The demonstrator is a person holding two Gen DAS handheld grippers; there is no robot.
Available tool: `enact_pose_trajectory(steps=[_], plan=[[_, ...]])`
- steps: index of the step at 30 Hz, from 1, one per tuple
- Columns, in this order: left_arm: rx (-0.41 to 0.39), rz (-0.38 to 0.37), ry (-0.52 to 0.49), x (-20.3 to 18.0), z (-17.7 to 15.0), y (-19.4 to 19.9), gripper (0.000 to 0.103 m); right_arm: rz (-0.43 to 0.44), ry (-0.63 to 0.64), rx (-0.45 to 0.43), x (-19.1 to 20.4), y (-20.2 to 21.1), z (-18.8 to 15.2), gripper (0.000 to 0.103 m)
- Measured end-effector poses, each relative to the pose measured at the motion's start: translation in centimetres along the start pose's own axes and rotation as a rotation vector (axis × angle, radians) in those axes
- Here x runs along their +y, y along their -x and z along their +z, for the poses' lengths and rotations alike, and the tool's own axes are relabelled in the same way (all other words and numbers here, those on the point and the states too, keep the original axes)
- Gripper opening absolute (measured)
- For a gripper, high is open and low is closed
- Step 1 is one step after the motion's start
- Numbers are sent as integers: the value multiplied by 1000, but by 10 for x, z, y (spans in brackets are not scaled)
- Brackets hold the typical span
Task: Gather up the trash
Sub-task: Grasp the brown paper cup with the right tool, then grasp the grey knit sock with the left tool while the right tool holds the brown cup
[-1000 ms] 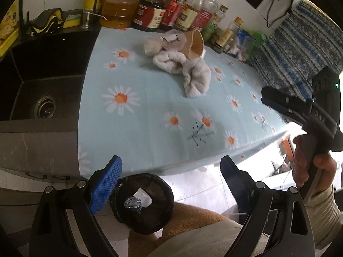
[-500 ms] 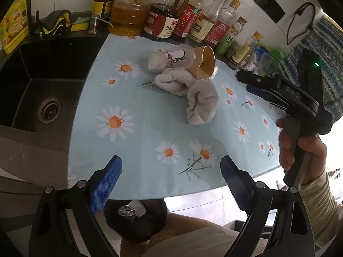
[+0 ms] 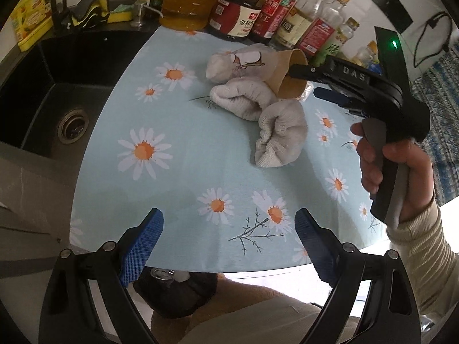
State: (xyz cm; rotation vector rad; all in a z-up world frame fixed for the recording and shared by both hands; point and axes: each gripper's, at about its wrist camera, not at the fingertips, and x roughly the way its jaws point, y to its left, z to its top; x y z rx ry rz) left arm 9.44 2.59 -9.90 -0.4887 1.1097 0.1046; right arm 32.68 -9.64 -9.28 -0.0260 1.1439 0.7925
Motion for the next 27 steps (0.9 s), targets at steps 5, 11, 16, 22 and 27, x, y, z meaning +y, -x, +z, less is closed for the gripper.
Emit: enact_pose_trajectory(steps=[5,11,16,22,27], plan=[[1,21,46,-4,-3,-6,90,9,29,35,-5,-15,9,82],[12,29,101,-8,-10,-16,90,23,61,48,-10,-25,18,66],[7,39,131,-10,-10,-20,90,39,86,33,-12,-25,20,52],[22,47,125,-19,-6,-28,90,69,101,0,-18,-17,22,44],[36,37,89,-34,2,-36,90,117,93,-48,-27,-1,27,42]])
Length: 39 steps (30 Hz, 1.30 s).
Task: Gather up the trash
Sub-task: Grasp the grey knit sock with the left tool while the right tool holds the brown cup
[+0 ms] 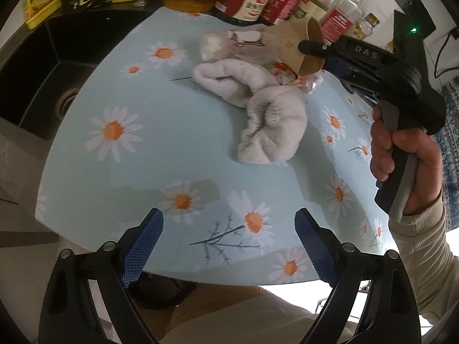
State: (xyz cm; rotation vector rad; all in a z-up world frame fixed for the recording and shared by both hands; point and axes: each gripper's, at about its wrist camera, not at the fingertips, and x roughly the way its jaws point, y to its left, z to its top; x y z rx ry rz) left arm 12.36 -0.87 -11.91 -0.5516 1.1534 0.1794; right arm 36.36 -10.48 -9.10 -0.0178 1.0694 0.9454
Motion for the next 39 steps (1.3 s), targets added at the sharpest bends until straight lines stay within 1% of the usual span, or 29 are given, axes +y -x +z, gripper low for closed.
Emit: enact_pose_trajectory(steps=[3,10,15,21,24,29,32,34,35,37,39], plan=[[12,-1,-23,-9,5,-6,90,21,-10,-15,-5,9,0,41],[35,-12,-79,-29,22,-21,90,37,-61,-66,-25,40,-7,41],[35,-2,-116,-42,42,-32,90,66,-93,-105,-40,67,-17,41],[38,33,-142,-50,63,-53,90,105,-103,-150,-52,96,-33,41],[41,51,-139,-52,71,-61,90,123,-113,-154,-57,103,-43,41],[46,44,-140,-57,83,-69,88,133,-122,-147,-65,108,-58,41],[41,46,-141,-59,86,-70,77,140,-142,-147,-71,110,-66,41],[36,51,-142,-60,87,-70,65,144,-152,-144,-75,110,-69,41],[33,58,-141,-60,87,-72,62,146,-159,-143,-77,110,-71,41],[35,50,-134,-59,86,-73,55,144,-168,-137,-80,109,-75,41],[27,39,-134,-58,84,-72,46,137,-173,-133,-82,110,-79,41]])
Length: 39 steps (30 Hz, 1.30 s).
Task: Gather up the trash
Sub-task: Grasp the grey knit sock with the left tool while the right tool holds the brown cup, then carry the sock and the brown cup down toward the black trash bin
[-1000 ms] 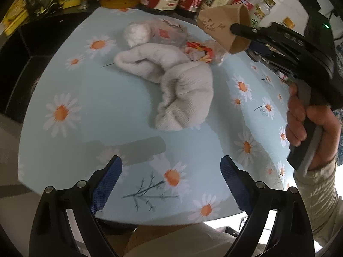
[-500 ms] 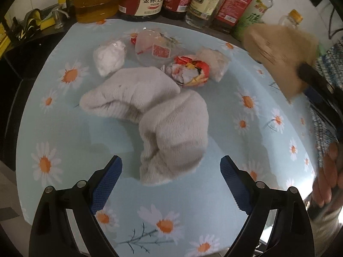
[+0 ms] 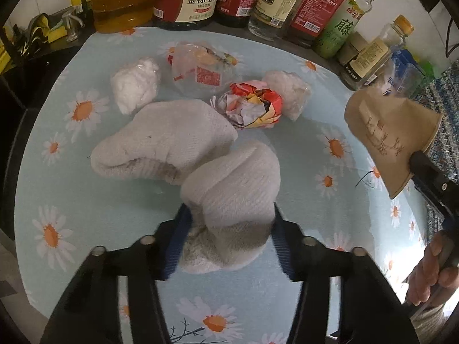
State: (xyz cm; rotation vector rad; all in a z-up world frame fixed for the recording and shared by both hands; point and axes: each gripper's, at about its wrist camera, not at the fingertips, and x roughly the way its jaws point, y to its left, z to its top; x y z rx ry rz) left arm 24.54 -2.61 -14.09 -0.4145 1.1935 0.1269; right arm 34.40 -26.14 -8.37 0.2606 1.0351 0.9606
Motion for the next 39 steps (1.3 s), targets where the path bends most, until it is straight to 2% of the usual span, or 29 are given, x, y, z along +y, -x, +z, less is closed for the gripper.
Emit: enact_pose_trajectory(steps=[9,18,27,39], plan=[[-36,-33,24,7,-11,17,38,-6,-7,-10,0,12,-9,41],[-72,-76,-3,15,-22,41,38,-30,-15,-16,13,14,-27,41],[-93,-130,-58,38,-40,66,38,-101,-19,-26,50,16,-51,41],[-125,-203,-122,84,-79,103,38,-178,-37,-60,126,18,-106,41]])
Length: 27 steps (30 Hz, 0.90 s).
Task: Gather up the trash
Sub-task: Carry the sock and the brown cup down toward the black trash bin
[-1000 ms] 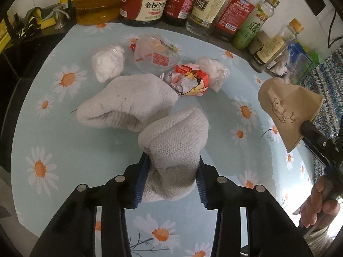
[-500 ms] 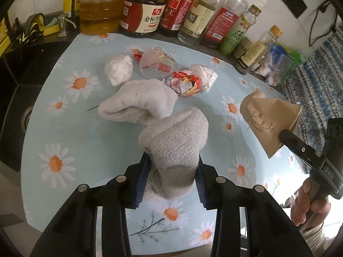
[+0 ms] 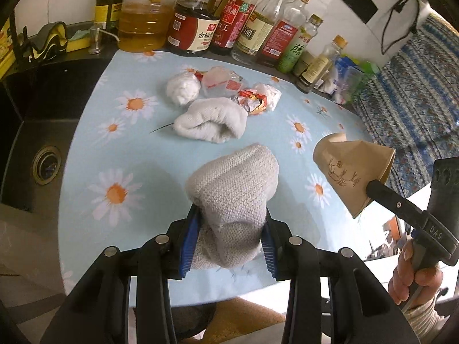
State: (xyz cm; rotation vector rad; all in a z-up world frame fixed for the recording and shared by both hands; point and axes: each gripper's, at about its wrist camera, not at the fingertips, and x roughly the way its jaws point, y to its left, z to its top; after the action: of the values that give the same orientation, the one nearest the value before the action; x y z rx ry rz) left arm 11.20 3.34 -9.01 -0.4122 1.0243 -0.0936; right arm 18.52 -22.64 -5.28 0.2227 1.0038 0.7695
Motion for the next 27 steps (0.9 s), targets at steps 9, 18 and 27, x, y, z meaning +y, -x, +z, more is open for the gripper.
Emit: enact_pose_trajectory(steps=[9,18,27], plan=[[-1,-38,-40,24,-34,32,38,-14,8,8,55,-1,-43,41],[25,-90,-86,37,-69,51,38,-35,-6,24,99,0,-90,41],[73,-114,-89,56,-106,50,37,-70,-32,78,120,-6,-136,41]])
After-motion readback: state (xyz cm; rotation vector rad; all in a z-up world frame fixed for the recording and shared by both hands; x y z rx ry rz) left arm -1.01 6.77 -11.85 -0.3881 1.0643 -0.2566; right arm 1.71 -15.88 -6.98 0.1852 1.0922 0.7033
